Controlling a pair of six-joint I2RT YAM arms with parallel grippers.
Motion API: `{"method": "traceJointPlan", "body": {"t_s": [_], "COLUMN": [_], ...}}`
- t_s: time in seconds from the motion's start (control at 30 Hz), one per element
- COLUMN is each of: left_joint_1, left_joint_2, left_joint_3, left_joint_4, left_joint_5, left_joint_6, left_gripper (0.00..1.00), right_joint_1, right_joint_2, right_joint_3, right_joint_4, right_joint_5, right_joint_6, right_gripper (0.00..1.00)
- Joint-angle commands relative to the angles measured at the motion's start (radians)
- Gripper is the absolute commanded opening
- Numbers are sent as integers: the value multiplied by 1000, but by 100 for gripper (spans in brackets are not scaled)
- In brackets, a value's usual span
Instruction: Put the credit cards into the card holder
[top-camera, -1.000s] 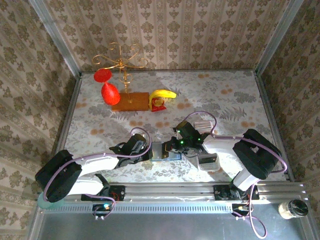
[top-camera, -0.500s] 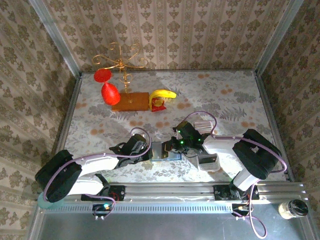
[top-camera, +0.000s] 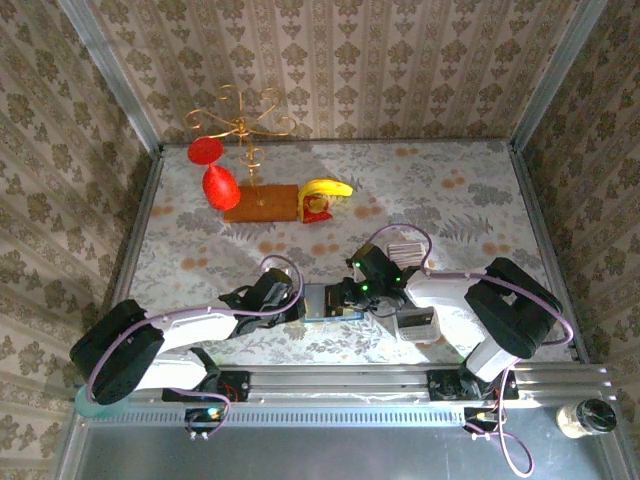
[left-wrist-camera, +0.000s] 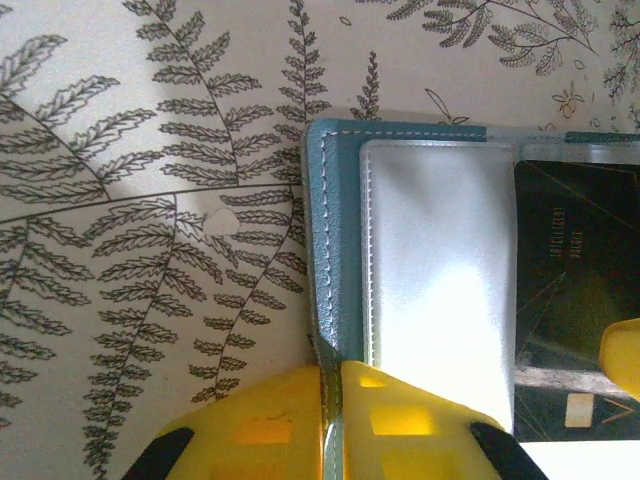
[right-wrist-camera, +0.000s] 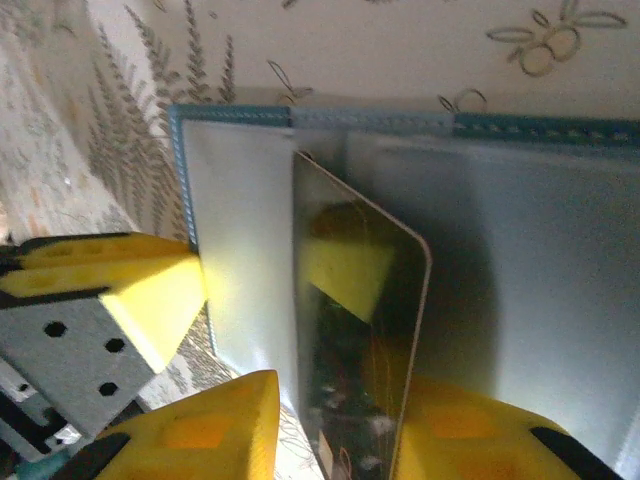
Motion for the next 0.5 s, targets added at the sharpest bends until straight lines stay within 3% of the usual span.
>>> {"method": "traceJointPlan", "body": {"t_s": [0.0, 0.47], "left_joint_1": [-18, -24], "left_joint_2": [15, 21], "left_joint_3": [-34, -35], "left_joint_4": [-13, -3], "left_joint_5": [24, 25], "left_joint_6": [-13, -13], "left_gripper": [10, 7], "right_joint_1": [4, 20], "right_joint_2": [0, 41], "right_joint_3": [39, 106], "right_joint_4": [-86, -190], "right_joint_5": [31, 23], "right_joint_6": [-47, -113], "right_gripper": [31, 27]}}
